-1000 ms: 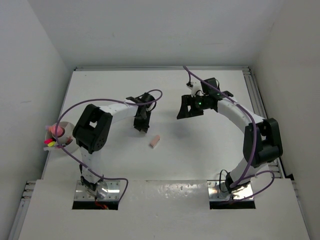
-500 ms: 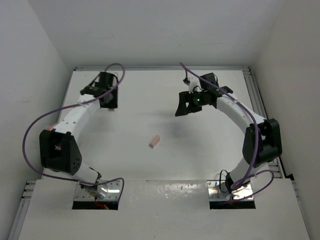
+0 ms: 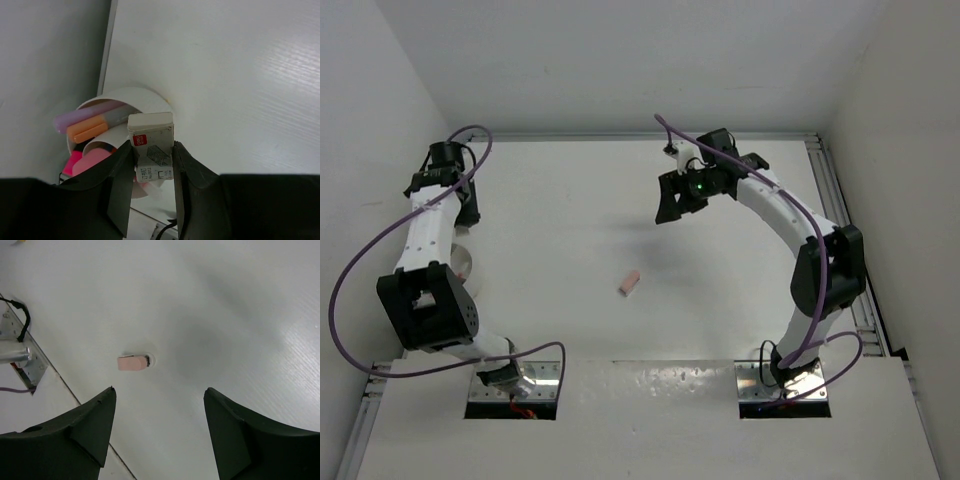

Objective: Sort the stationery into containers
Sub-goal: Place the stationery in the storage box.

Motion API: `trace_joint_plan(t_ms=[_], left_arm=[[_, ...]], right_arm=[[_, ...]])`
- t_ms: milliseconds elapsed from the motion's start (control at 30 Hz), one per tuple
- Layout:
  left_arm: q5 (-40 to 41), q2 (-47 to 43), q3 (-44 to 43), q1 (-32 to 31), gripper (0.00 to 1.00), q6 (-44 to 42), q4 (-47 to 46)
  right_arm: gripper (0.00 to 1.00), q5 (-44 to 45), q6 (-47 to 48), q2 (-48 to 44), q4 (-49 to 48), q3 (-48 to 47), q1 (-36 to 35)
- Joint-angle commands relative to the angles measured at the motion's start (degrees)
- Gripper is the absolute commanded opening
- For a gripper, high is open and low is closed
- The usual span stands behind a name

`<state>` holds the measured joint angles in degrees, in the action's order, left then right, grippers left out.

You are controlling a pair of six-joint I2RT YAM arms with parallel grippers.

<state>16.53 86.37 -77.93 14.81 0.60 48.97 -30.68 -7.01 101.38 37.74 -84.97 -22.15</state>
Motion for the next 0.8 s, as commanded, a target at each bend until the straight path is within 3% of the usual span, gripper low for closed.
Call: trace_joint_plan(t_ms=[0,767], left_arm=[[0.43,-3.13,-0.47,2.94,0.00,-3.50,0.77],[-4.49,-5.86,8.94,7.52,0.07,-4.29,0.69]], right_arm=[[0.70,-0.79,1.65,1.36,2.87,-4.94,-0.35],[0.72,-0.17,2.70,1.10,2.61,-4.33,-1.75]])
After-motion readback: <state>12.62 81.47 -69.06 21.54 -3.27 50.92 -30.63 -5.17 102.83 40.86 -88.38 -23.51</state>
